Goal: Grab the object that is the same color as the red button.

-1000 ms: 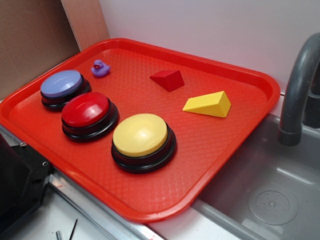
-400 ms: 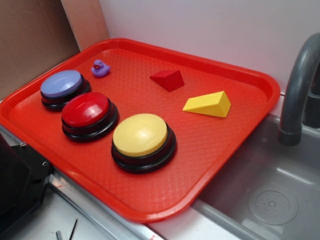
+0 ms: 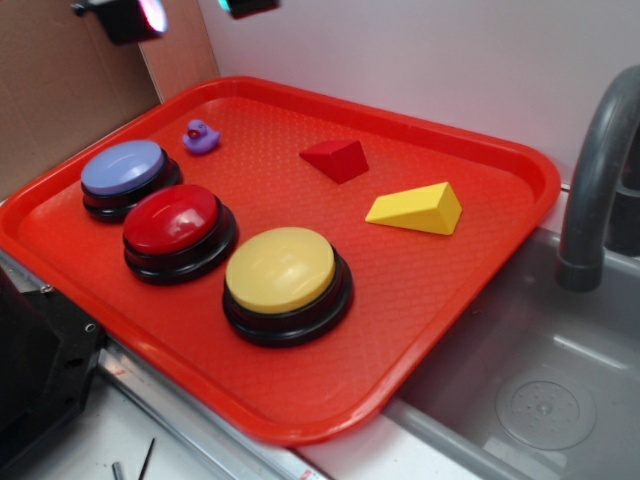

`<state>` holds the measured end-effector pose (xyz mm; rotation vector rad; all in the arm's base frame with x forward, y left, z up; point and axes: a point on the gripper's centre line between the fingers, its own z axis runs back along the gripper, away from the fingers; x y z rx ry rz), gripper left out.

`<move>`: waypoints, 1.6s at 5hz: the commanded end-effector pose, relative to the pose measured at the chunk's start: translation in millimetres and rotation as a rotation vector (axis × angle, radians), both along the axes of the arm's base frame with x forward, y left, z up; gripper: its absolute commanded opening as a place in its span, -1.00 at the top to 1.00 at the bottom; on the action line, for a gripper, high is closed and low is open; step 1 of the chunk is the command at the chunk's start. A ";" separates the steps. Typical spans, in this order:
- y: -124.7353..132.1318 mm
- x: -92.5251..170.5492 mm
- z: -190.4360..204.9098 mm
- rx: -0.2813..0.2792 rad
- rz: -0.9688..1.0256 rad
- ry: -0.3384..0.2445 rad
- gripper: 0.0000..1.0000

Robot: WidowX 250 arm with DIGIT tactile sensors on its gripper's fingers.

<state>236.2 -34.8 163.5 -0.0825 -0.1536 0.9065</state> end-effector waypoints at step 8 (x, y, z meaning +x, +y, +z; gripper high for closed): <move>16.4 83.3 -113.4 0.131 0.296 0.054 1.00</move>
